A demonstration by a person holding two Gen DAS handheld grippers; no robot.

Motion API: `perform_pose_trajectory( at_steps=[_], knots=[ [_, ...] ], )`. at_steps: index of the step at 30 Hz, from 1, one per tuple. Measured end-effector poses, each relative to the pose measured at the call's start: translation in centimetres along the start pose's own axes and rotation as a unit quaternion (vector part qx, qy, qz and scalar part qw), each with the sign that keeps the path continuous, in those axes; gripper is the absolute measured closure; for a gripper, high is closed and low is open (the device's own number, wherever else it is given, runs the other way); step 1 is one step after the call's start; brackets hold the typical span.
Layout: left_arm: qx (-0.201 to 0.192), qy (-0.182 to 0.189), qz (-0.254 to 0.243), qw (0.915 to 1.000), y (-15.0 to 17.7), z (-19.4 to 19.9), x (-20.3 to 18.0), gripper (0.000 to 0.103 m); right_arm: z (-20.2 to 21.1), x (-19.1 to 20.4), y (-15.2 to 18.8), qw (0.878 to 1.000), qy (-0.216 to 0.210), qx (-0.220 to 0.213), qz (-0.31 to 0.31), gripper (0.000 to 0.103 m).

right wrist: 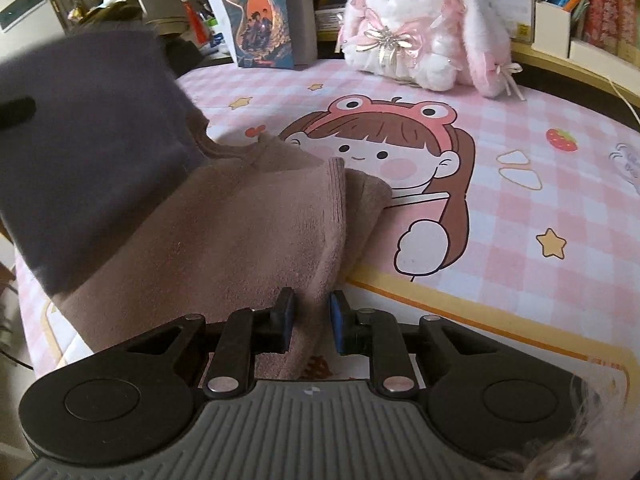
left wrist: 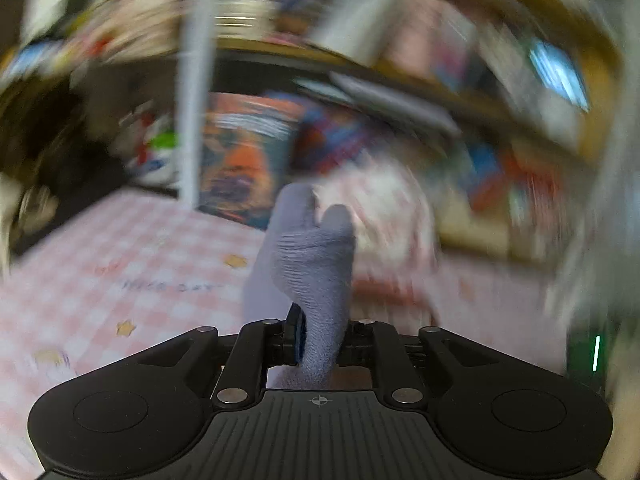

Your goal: Fold clothes

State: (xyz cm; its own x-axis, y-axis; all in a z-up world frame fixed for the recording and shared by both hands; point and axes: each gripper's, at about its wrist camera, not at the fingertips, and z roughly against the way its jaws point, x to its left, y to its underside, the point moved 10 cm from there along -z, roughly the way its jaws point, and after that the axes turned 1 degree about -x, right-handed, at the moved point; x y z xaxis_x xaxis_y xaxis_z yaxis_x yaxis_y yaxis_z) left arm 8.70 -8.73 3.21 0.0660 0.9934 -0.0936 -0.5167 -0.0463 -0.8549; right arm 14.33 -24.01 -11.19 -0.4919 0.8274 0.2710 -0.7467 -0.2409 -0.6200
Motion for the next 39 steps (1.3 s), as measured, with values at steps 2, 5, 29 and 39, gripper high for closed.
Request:
perform_pose_trajectory(
  at_steps=[2, 5, 29, 39],
  knots=[
    [0.059, 0.0, -0.125, 0.9904, 3.8, -1.5, -4.9, 0.075, 0.0, -0.1, 0.0, 1.0, -0.009, 0.001, -0.001, 0.085],
    [0.137, -0.004, -0.284, 0.9489, 10.4, -4.1, -9.9, 0.063, -0.1, -0.4, -0.1, 1.0, -0.024, 0.006, -0.012, 0.085],
    [0.09, 0.022, 0.021, 0.9955, 8.8, -1.6, -2.6, 0.078, 3.3, -0.7, -1.2, 0.958, -0.18, 0.019, -0.221, 0.031],
    [0.119, 0.05, 0.03, 0.9912, 10.6, -3.0, -3.3, 0.078, 5.2, 8.1, -2.4, 0.987, -0.097, -0.103, 0.08, 0.089]
  ],
)
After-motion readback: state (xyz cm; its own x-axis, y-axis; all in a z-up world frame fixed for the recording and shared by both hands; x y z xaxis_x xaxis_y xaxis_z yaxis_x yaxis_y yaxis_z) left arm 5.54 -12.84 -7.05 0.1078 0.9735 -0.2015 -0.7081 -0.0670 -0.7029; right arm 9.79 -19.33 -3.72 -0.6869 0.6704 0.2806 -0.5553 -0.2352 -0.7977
